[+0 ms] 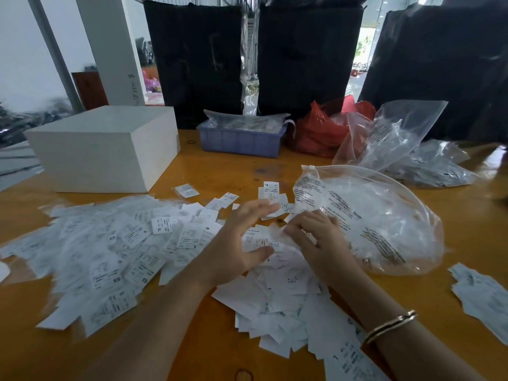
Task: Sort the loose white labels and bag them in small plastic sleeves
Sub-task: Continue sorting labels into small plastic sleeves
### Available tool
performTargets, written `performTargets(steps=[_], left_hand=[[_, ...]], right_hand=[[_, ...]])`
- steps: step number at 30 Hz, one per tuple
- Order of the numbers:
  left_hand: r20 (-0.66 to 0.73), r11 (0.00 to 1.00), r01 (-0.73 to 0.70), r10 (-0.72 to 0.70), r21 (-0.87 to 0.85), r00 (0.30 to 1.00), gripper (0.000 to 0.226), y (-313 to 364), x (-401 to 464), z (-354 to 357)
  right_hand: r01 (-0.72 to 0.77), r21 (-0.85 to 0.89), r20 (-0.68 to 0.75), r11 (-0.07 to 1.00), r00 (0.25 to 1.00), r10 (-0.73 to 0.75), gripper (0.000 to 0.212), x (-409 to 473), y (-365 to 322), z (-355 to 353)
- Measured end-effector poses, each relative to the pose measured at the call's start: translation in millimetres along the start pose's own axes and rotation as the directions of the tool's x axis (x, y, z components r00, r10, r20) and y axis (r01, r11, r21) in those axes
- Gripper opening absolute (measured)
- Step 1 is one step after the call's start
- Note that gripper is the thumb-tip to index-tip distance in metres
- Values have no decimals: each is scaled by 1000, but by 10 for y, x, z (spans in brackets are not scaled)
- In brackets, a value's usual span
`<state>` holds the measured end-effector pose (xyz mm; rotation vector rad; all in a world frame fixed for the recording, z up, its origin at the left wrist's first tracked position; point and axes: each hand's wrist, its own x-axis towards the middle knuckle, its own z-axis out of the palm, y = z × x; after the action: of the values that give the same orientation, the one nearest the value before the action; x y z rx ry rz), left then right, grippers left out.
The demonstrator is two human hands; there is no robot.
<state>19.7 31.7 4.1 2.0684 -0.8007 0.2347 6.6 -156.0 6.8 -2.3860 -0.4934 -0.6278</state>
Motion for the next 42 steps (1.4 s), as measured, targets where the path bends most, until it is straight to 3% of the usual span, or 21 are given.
performTargets(steps=[4, 6, 8, 10, 11, 16, 20, 24, 28, 32, 35, 39, 42], left_hand=[[-134, 975, 78, -107, -207, 985, 7, 23, 34, 19], [-194, 925, 144, -222, -353, 955, 7, 14, 50, 26], [-219, 887, 183, -297, -424, 930, 12, 0, 54, 23], [-233, 855, 200, -344, -479, 909, 16, 7, 49, 19], [-240, 845, 202, -356, -494, 903, 15, 9, 51, 19], [-276, 844, 191, -365, -501, 889, 4, -10, 68, 37], [-278, 835, 206, -387, -510, 879, 21, -15, 66, 34], [-280, 822, 219, -410, -525, 868, 30, -1, 71, 23], [-278, 725, 246, -520, -643, 808, 16, 9, 91, 12], [-274, 676, 227, -548, -701, 790, 21, 34, 87, -1], [-243, 628, 216, -561, -747, 791, 8, 50, 90, -3], [-213, 577, 200, -567, -792, 796, 9, 70, 108, 3], [-216, 564, 196, -581, -802, 784, 5, 78, 101, 24]], right_hand=[[-101, 264, 16, 959, 995, 101, 22, -1, 11, 27], [-163, 344, 41, 925, 987, 159, 25, 14, 22, 45], [-135, 99, 134, 986, 984, 121, 27, 14, 56, 76], [27, -176, 252, 984, 968, 19, 36, -5, 96, 130], [90, -231, 290, 969, 957, -20, 39, -7, 108, 156], [136, -203, 261, 970, 962, -81, 25, -13, 94, 147], [59, -155, 178, 986, 984, -31, 21, -13, 67, 120], [-69, -5, 102, 998, 992, 69, 17, 19, 44, 88], [-135, 227, 8, 964, 991, 137, 41, 33, 3, 46], [-290, 463, 38, 838, 951, 308, 36, 10, 14, 18], [-251, 661, 47, 707, 954, 295, 23, 4, -3, -2], [-241, 720, 12, 651, 942, 335, 11, 10, -19, 13], [-285, 783, 51, 553, 915, 400, 24, 17, -30, 45]])
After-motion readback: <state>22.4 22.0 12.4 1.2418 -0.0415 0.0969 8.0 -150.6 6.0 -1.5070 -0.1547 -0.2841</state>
